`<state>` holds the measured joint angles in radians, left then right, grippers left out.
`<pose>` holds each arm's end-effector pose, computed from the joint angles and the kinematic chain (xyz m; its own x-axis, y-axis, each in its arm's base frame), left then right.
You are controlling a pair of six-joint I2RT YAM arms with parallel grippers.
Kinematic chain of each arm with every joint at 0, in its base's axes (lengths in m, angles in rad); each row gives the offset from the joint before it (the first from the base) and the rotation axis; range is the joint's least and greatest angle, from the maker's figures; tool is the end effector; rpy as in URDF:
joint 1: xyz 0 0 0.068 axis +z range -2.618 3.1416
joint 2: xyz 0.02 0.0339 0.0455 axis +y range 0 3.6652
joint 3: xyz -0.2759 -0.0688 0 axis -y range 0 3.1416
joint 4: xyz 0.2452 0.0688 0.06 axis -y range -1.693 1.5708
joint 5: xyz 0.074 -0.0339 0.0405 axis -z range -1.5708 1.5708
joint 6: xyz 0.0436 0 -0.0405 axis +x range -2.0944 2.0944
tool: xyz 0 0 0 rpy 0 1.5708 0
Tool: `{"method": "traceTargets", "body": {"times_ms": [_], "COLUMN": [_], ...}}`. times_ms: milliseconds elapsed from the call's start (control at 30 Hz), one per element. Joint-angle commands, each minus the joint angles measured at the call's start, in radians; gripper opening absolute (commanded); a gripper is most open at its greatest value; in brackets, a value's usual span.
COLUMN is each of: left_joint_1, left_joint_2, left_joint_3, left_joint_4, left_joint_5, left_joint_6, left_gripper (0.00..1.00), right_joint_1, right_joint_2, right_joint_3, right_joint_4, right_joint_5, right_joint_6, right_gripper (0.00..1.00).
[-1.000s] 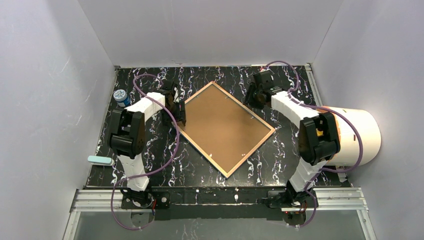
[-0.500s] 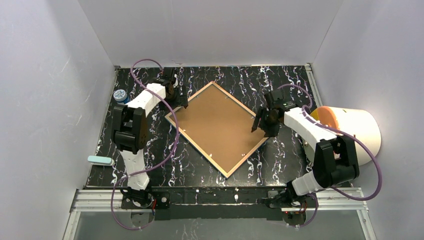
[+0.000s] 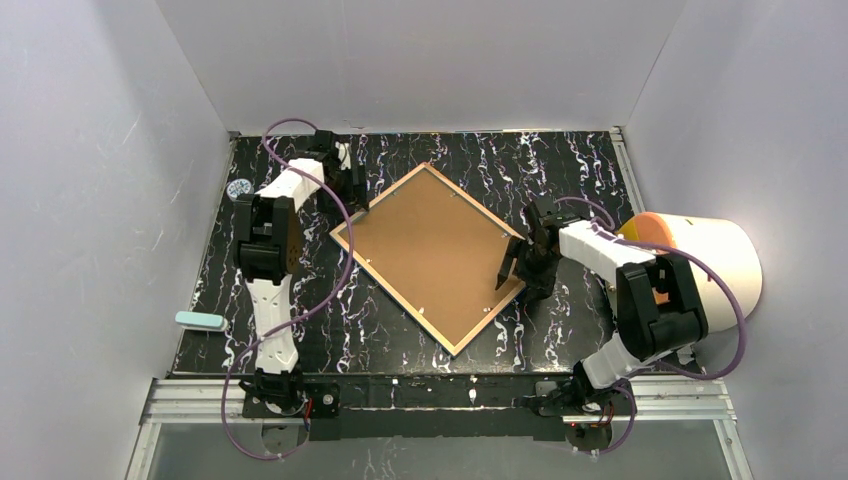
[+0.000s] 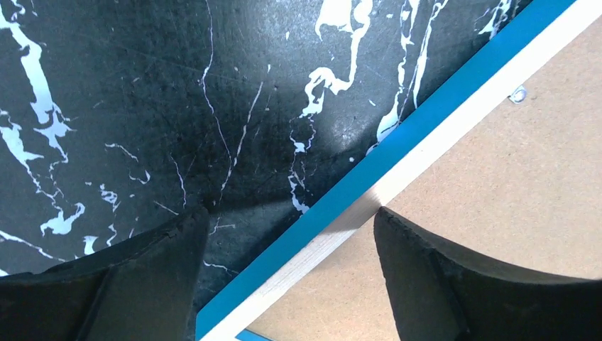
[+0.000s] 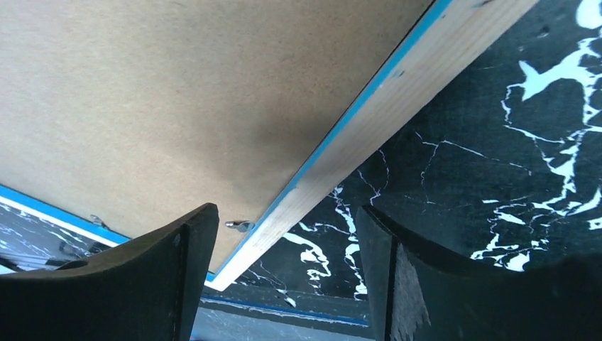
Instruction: Put the photo into the frame
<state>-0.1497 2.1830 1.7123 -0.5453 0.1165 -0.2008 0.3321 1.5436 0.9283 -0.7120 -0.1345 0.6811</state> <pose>0.4799 -0.0775 0.1819 -0.8652 -0.0698 -0.4965 0.0368 0.9787 -0.2019 0.2587 0.0954 0.1830 -0.9354 0.3374 -0.1054 0.3029 0.9188 0.2529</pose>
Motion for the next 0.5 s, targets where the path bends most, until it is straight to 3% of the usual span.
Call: {"method": "traceTargets", "body": {"times_ms": [0, 233, 467], "left_joint_1": [0.013, 0.015, 0.016], "left_joint_2": [0.011, -0.08, -0.231], "left_joint_3": [-0.017, -0.135, -0.316], "left_joint_4": [0.004, 0.041, 0.034], "left_joint_5": [0.127, 0.152, 0.112], "left_joint_6": [0.018, -0.065, -0.117], "left_gripper": [0.79, 0.56, 0.42], "right_joint_1": [-0.002, -0.017, -0.036], "right_joint_2": [0.051, 0.087, 0.142], "right_joint_3": [-0.024, 0.026, 0.124], "right_joint_4": [0.073, 0.208, 0.379], "right_joint_5": [-0.041, -0.01, -0.031], "right_joint_6": [0.021, -0.014, -0.158], "right_gripper": [0.8, 0.75, 0.66]}}
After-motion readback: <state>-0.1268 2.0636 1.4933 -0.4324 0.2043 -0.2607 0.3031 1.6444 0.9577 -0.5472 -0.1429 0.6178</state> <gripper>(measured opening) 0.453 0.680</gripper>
